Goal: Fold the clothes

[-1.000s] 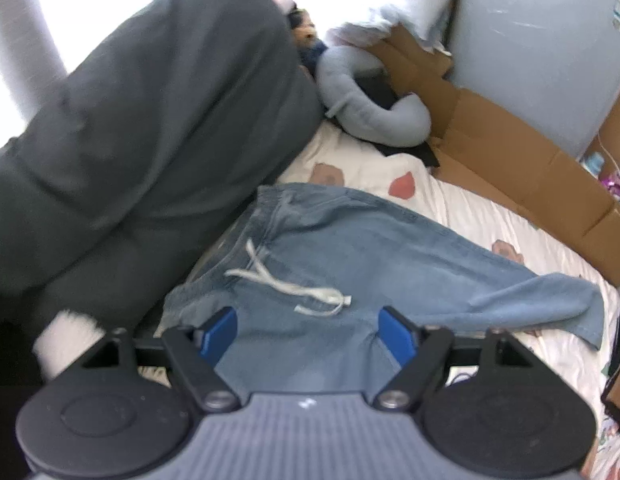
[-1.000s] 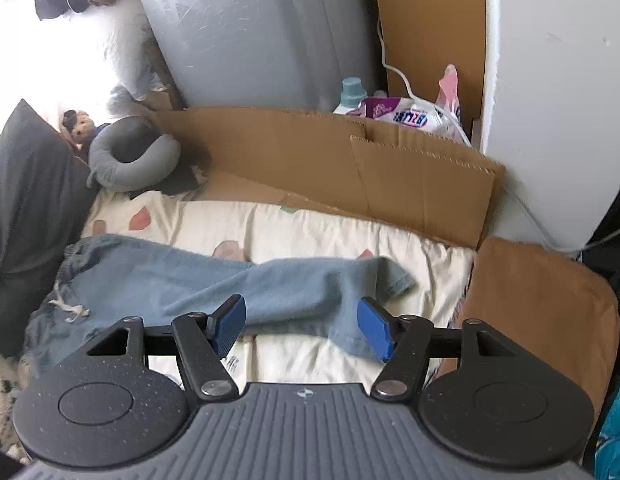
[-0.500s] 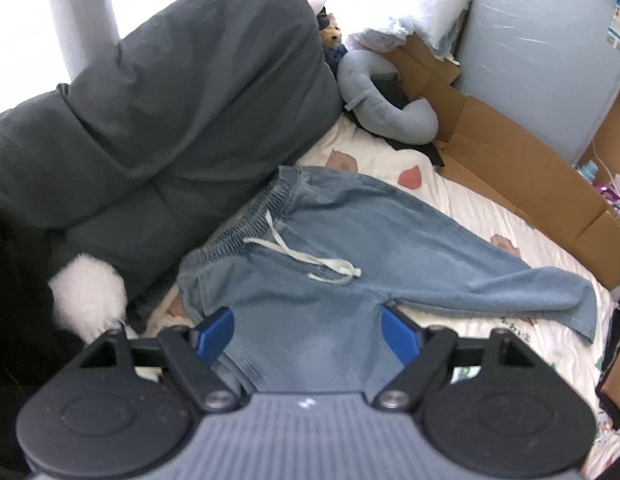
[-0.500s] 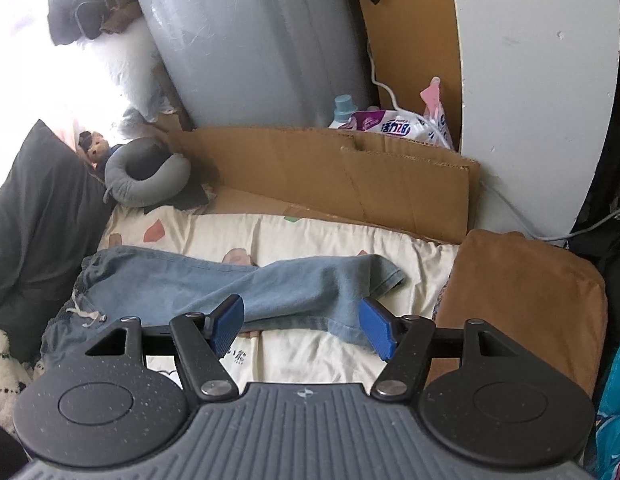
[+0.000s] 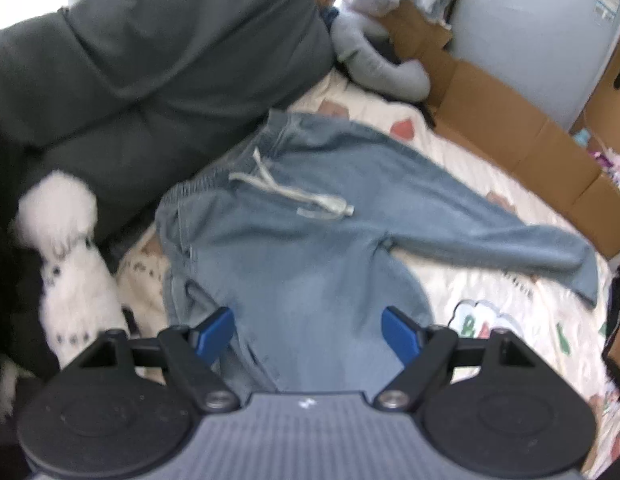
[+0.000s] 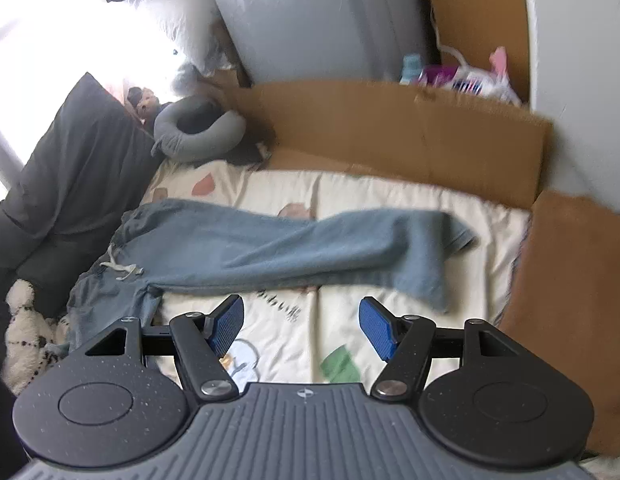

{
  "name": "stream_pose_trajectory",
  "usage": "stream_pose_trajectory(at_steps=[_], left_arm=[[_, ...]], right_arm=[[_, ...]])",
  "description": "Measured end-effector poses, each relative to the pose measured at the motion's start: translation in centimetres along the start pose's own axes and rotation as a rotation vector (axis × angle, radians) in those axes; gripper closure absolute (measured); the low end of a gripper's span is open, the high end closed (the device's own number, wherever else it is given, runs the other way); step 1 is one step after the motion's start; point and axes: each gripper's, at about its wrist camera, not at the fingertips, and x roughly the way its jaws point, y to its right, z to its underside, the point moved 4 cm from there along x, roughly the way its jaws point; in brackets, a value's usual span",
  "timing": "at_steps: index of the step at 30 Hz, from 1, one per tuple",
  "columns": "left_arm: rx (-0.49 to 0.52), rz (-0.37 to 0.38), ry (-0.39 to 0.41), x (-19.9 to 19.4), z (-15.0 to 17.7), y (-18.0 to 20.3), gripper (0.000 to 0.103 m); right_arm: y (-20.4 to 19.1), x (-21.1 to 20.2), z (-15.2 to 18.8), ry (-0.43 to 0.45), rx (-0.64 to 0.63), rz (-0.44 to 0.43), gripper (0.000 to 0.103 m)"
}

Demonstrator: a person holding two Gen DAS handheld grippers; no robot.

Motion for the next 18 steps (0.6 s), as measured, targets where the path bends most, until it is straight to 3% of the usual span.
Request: stream_pose_trajectory(at_steps=[11,18], left_arm=[[0.002,0.027,-0.020,2.5,6.1,-2.1,0.024],[0.054,0.060,-0.130,5.8,10.3,-2.0,0.028]], right_arm=[[-3.3,6.6,5.2,-0.100,-0.015,-0.056,0.033],[-5.5,9.6,6.8,-0.156,-0.045,-0.103,0.033]])
